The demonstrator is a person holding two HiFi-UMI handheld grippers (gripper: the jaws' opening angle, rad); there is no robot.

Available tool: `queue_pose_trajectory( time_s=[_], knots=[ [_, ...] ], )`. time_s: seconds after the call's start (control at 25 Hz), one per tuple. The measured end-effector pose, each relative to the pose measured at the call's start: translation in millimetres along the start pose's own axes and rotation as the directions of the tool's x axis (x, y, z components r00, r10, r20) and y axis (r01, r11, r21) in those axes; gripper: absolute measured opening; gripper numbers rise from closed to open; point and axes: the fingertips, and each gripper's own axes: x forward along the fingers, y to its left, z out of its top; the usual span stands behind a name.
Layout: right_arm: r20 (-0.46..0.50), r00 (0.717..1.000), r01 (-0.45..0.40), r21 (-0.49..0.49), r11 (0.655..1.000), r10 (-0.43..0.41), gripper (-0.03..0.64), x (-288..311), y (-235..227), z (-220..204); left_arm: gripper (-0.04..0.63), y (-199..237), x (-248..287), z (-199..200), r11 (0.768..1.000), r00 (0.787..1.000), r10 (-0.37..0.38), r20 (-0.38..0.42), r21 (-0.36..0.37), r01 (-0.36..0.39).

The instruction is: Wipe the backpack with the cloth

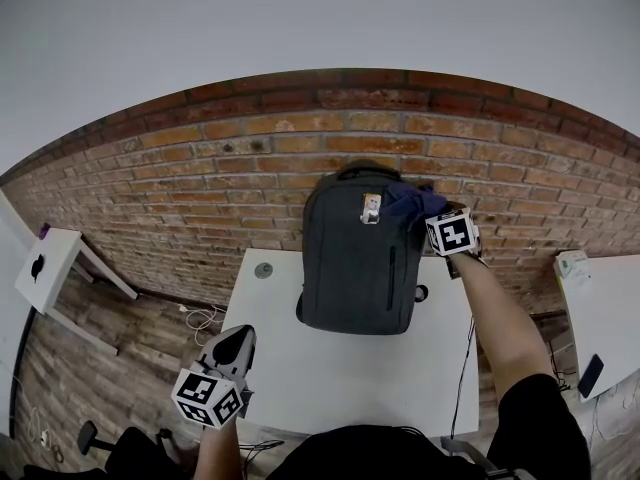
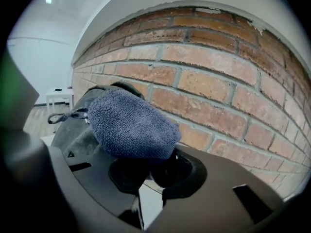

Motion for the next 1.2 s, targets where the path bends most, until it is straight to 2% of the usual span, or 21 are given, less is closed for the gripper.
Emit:
queue_pose_trajectory(
  time_s=[0.44, 0.68, 1.2],
  knots=[
    [-0.043, 0.999, -0.026, 0.030, 0.999, 0.027, 0.060, -7.0, 27.0, -62.2, -0.005, -4.6, 5.6, 3.4, 1.000, 1.000, -0.024, 0.001, 0.013, 0.024],
    [-0.050, 0.998, -0.045, 0.029, 0.999, 0.046, 0.060, -13.7, 51.7, -98.9, -0.005, -8.1, 15.8, 18.4, 0.997, 0.998, -0.060, 0.012, 0.053, 0.059],
    [-0.174, 0.980, -0.076, 0.109, 0.991, 0.094, 0.060, -33.4, 117.6, -215.0, -0.005, -0.8, 14.1, 13.5, 0.997, 0.998, -0.066, 0.007, 0.047, 0.066]
  ],
)
